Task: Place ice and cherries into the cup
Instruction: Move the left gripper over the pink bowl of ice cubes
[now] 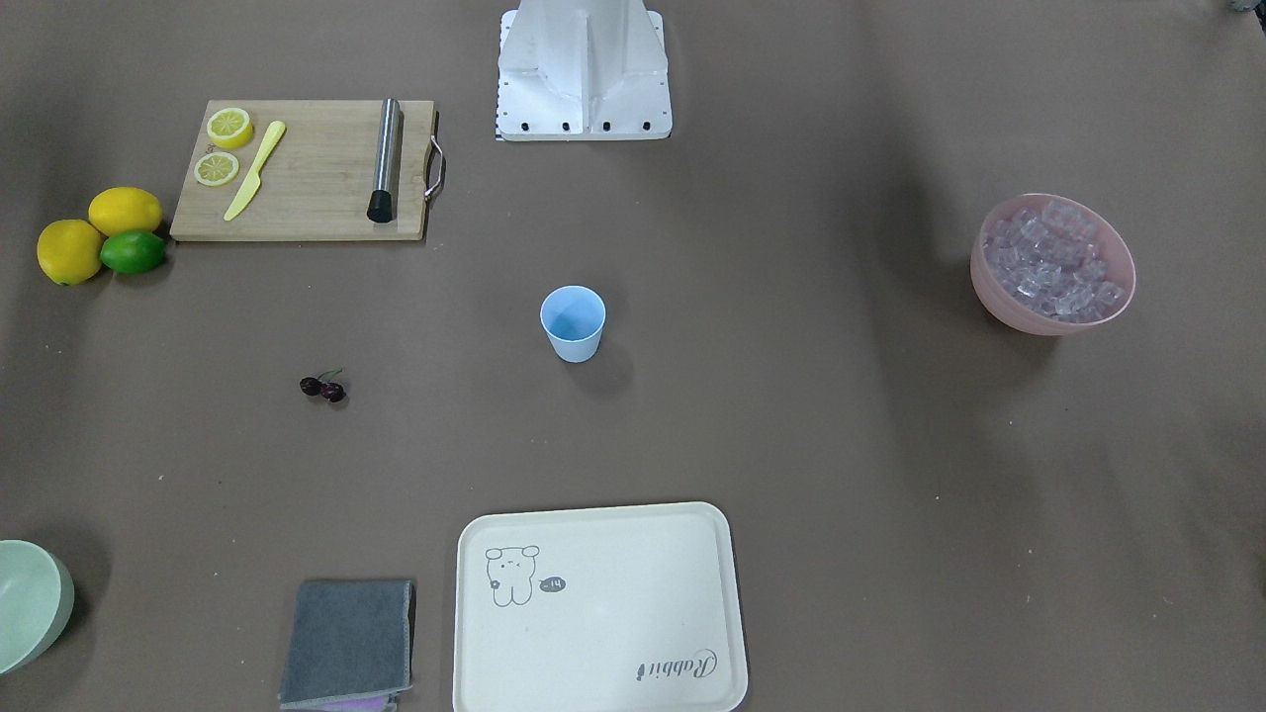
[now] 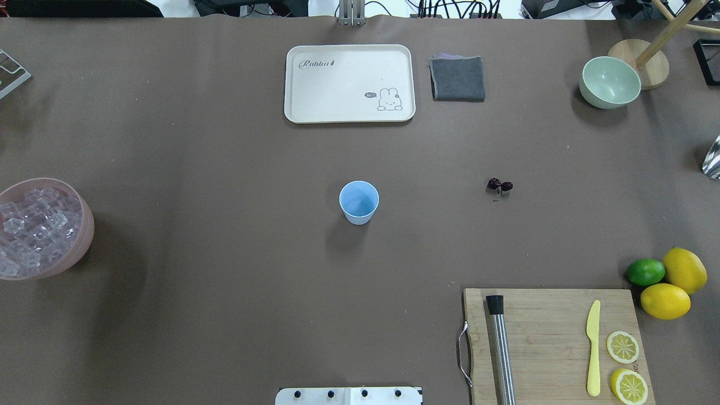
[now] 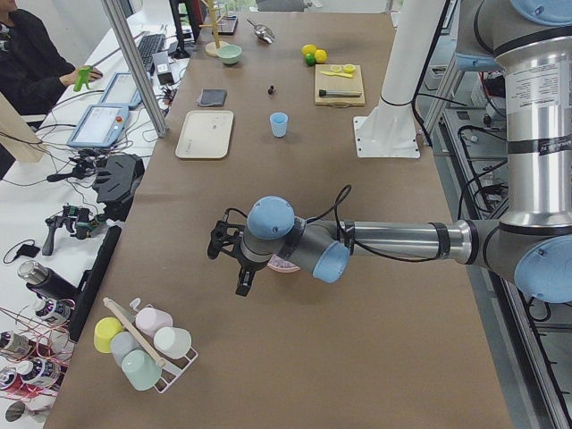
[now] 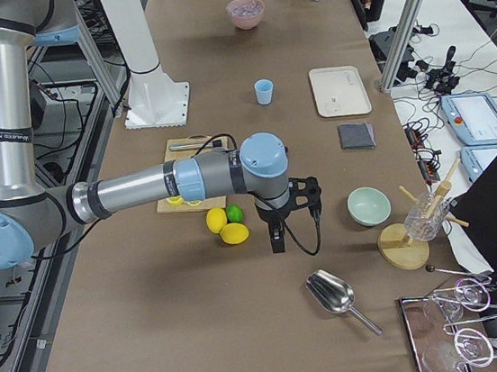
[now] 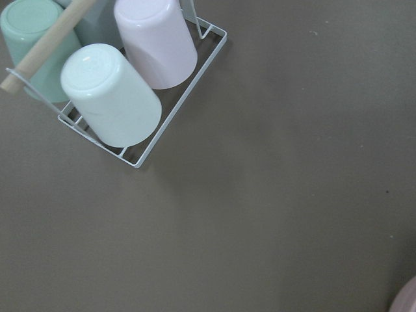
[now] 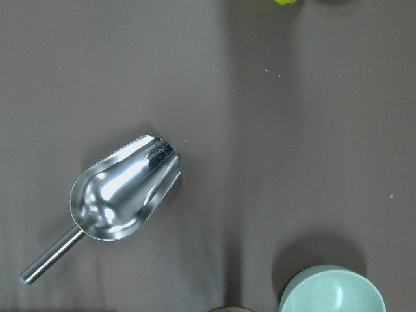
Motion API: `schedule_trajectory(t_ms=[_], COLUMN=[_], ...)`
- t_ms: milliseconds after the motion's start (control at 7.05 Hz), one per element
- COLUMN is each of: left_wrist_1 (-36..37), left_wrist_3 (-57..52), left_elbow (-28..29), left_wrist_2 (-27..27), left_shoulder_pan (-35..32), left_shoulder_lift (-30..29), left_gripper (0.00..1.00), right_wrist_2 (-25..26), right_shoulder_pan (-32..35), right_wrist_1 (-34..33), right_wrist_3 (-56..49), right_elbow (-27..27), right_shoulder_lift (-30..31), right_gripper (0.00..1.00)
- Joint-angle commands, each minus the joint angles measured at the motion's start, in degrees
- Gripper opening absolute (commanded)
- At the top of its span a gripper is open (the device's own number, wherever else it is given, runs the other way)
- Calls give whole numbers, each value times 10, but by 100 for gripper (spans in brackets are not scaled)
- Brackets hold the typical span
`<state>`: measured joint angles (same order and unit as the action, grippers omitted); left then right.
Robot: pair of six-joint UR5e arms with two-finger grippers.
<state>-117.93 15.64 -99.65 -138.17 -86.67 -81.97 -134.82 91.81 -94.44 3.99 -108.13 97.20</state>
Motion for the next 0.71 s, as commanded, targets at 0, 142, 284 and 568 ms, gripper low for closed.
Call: schedule_trajectory(t_ms=[0,142,284,568], left_wrist_1=[-1,-1,-2,-2], left_wrist_3=[60,76,77,73], left_elbow=[-60,-92,-106,-107], left_wrist_2=[21,57,72,85], left_shoulder_pan=[78,131,172,226], left_shoulder_lift=[9,22,26,22], left_gripper=[98,98,98,98], right_wrist_2=[-3,-3,-3,-3], right_shoulder_pan=[-1,-2,-7,-11], right_wrist_1=[0,0,0,0], right_wrist_3=[1,1,1,1], right_elbow=[3,4,4,4], right_shoulder_lift=[0,0,0,0], right_gripper=[100,100,100,100])
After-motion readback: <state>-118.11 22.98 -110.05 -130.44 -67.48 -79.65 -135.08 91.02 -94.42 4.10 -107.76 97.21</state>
